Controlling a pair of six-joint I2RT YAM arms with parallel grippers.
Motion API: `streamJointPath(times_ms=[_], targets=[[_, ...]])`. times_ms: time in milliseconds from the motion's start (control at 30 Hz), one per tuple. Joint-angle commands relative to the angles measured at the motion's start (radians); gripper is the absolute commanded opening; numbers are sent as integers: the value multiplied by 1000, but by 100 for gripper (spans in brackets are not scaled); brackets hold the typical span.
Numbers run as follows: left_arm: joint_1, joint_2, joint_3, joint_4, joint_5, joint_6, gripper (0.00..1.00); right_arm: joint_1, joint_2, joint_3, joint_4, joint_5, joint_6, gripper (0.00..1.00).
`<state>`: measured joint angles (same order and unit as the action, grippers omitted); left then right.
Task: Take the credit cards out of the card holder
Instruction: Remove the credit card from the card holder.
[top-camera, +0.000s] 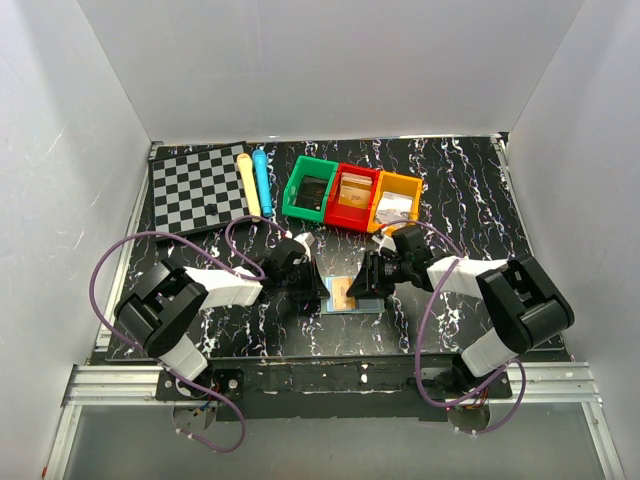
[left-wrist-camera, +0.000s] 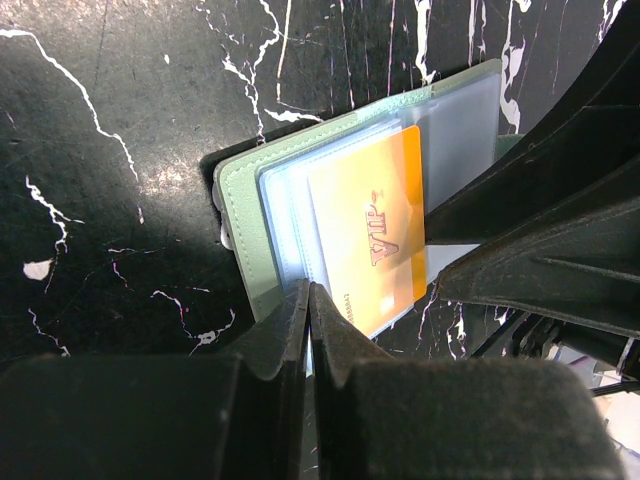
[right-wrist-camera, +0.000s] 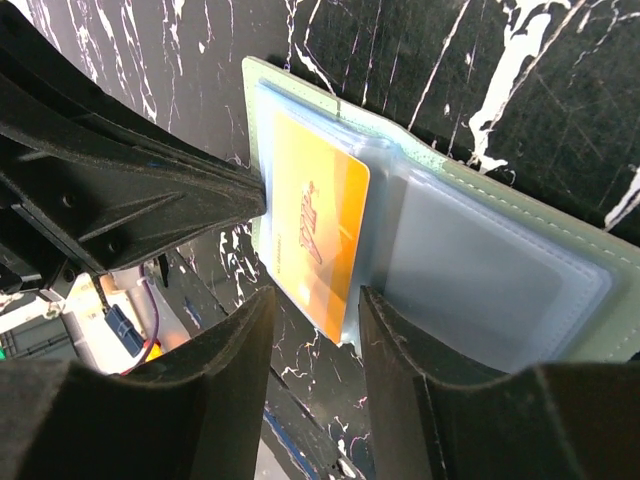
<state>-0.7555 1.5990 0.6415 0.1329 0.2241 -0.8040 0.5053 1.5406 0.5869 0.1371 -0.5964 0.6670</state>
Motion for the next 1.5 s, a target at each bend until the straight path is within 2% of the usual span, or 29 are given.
streamJointPath(times_ms=[0, 133, 233, 633, 733, 867, 967, 1300, 1467], targets=[[-2, 21, 3, -64, -39, 6, 1, -1, 19, 39, 30, -37, -3, 46], [-1, 27, 0, -64, -37, 6, 1, -2, 26, 37, 38, -46, 0, 43], [-1, 35, 3, -69, -37, 5, 0, -1, 32, 34, 64, -68, 6, 36], [-2, 45, -13, -61, -35, -3, 0, -10, 33, 11, 114, -98, 29, 30], [-1, 56, -9, -59, -35, -3, 0, -13, 36, 10, 122, -111, 31, 32], [1, 65, -17, -44, -31, -6, 0, -13, 53, 16, 107, -114, 31, 47], [-1, 72, -20, -39, -31, -8, 0, -13, 58, 16, 98, -106, 29, 50], [4, 49, -32, -33, -29, -9, 0, -13, 65, 33, 55, -82, 19, 50], [4, 52, -29, -29, -23, -11, 0, -13, 61, 21, 96, -114, 23, 44]])
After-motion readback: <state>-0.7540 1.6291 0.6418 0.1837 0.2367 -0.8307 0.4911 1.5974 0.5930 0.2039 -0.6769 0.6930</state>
